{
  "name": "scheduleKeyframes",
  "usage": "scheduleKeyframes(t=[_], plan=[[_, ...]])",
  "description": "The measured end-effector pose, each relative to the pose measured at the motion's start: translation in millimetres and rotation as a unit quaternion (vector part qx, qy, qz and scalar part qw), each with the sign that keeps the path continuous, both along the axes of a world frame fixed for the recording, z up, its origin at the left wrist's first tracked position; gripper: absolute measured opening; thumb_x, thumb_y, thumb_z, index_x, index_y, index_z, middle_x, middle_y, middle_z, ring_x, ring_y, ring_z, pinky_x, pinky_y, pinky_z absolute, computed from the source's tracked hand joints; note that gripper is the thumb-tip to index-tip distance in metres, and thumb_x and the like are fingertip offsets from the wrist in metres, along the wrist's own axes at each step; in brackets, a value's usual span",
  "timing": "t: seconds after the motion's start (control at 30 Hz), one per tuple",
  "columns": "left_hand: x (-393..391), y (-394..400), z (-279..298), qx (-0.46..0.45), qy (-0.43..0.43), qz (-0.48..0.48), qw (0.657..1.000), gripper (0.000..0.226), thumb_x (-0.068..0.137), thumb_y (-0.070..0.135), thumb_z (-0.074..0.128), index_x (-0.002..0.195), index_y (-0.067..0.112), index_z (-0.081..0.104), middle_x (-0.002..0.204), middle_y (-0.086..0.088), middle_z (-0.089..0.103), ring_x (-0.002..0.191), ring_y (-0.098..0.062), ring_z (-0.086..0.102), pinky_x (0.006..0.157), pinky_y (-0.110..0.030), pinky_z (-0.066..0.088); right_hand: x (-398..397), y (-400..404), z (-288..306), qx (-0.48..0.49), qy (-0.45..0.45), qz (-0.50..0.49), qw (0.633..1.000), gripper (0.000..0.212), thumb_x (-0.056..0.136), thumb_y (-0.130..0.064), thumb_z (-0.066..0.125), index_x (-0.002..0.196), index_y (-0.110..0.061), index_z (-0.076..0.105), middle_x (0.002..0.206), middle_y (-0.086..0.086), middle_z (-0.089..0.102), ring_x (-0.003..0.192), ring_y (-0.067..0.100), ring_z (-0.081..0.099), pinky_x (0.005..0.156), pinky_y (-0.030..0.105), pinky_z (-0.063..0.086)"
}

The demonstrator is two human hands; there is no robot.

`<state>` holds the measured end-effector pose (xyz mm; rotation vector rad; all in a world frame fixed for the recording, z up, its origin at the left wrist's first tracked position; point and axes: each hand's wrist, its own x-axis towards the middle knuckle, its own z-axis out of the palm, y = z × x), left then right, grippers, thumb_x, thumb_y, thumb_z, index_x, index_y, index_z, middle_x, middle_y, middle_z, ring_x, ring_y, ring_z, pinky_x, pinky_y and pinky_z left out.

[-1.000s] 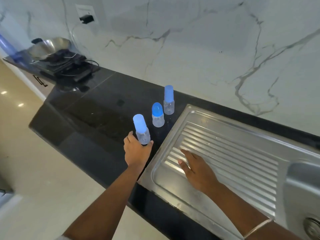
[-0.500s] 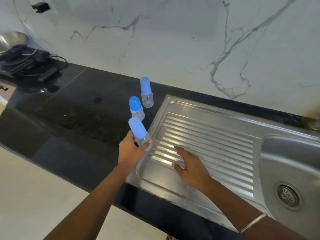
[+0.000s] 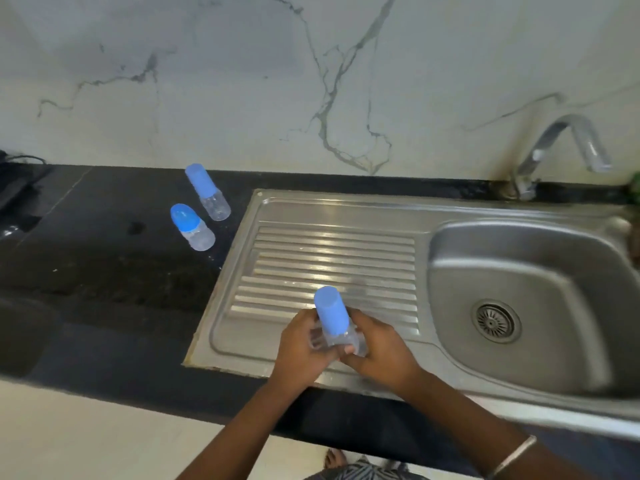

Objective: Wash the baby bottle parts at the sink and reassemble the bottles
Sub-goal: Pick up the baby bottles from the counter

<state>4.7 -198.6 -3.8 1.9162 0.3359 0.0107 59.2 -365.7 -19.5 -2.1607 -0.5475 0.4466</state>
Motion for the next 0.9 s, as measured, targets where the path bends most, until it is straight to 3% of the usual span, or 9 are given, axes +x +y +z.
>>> scheduleKeyframes(t=[0.17,0.33,0.47,0.57,0.63,0.77,0.83,0.9], plan=[[-5,-35,-4,0.012,0.009,-0.044,0.999,0.065,0.066,0.029,0.092,0.121,0.037,0.058,0.121,0.015,0.066,0.112,0.000,0.063,0.097,-0.028,0.053,-15,-35,-14,-0.015,-0.025,-0.055,0.998,0.062,0.081,-0.034,0.070,0.138,-0.031,0.047,0.117,-0.010,0.067,0.097,0.014,0.064,0.074,0.025,0.048],[-16,-42,-9,0.029,0.012,-0.073,0.997,0.063,0.072,0.031,0.086,0.126,0.043,0.055,0.123,0.025,0.062,0.121,0.005,0.055,0.097,-0.018,0.042,-26,-53,-21,-0.008,-0.062,-0.126,0.990,0.064,0.081,-0.036,0.075,0.138,-0.027,0.046,0.100,-0.021,0.055,0.076,0.003,0.049,0.065,0.017,0.034],[-19,-28,-13,0.027,0.004,-0.078,0.997,0.053,0.082,0.021,0.080,0.115,0.055,0.057,0.114,0.023,0.065,0.116,0.001,0.058,0.099,-0.022,0.046,-30,-58,-27,-0.033,-0.081,-0.157,0.984,0.066,0.081,-0.037,0.077,0.138,-0.026,0.046,0.106,-0.012,0.063,0.086,0.016,0.061,0.069,0.019,0.035],[-19,-10,-16,0.010,0.003,-0.087,0.996,0.053,0.087,0.016,0.076,0.112,0.059,0.057,0.111,0.020,0.066,0.113,-0.001,0.061,0.099,-0.026,0.049,-36,-50,-32,-0.034,-0.069,-0.201,0.977,0.063,0.080,-0.035,0.079,0.133,-0.028,0.046,0.085,-0.026,0.050,0.081,0.020,0.061,0.067,0.022,0.035],[-19,2,-17,0.003,-0.004,-0.097,0.995,0.050,0.088,0.015,0.074,0.114,0.055,0.059,0.112,0.018,0.066,0.113,-0.002,0.061,0.100,-0.028,0.050,-38,-47,-35,-0.034,-0.056,-0.222,0.973,0.060,0.080,-0.036,0.078,0.129,-0.032,0.044,0.077,-0.027,0.047,0.079,0.021,0.061,0.066,0.024,0.037],[-23,37,-21,-0.002,-0.009,-0.137,0.991,0.043,0.090,0.016,0.072,0.125,0.038,0.060,0.115,0.016,0.066,0.114,-0.002,0.061,0.101,-0.032,0.050,-47,-35,-38,-0.033,-0.008,-0.271,0.962,0.069,0.080,-0.039,0.077,0.136,-0.035,0.036,0.101,-0.007,0.064,0.088,0.023,0.066,0.075,0.035,0.054],[-23,54,-21,0.000,-0.012,-0.149,0.989,0.042,0.090,0.017,0.072,0.126,0.034,0.060,0.115,0.015,0.066,0.114,-0.001,0.061,0.100,-0.031,0.050,-58,-27,-37,-0.011,-0.009,-0.309,0.951,0.087,0.079,-0.037,0.079,0.147,-0.033,0.025,0.124,-0.003,0.058,0.103,0.022,0.062,0.087,0.038,0.053],[-22,71,-21,0.001,-0.019,-0.153,0.988,0.040,0.090,0.017,0.072,0.125,0.033,0.061,0.114,0.016,0.066,0.113,-0.001,0.060,0.098,-0.030,0.050,-72,-14,-36,-0.003,-0.073,-0.362,0.929,0.088,0.080,-0.033,0.079,0.148,-0.024,0.025,0.140,0.003,0.046,0.122,0.024,0.049,0.099,0.042,0.047]])
